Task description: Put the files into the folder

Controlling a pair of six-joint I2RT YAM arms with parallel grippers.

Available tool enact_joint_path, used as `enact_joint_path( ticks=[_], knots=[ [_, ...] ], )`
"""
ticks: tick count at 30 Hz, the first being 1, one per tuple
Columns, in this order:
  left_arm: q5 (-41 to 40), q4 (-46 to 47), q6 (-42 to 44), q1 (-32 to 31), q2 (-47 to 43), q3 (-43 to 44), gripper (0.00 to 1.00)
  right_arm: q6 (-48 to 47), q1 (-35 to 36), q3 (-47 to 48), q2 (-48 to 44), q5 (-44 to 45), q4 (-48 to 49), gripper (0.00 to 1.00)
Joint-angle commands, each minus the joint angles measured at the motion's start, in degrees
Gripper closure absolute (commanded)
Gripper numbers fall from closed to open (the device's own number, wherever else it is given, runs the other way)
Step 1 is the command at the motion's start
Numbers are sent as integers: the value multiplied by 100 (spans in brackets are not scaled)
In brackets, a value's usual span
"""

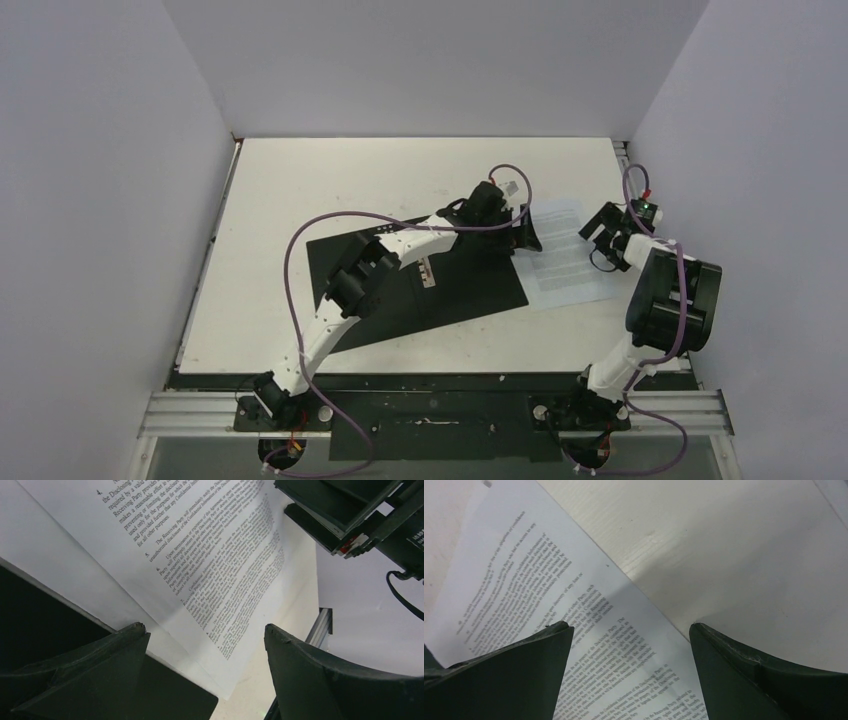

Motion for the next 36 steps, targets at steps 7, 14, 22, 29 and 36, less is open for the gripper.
enact_joint_path(
  ticks=[7,14,22,29,36],
  knots=[
    [140,-421,129,18,555,876,13,159,47,-360,190,-565,706,10],
    [-15,-610,281,30,525,801,13,106,291,-608,75,-612,789,5],
    [-22,-590,261,29,574,738,13,5,416,-781,-82,-648,805,12],
    [-30,-599,256,35,598,716,13,-61,514,-843,-212,-553,775,33],
    [-28,-598,244,39,612,695,13,-16,518,-753,-389,-408,648,53]
  ],
)
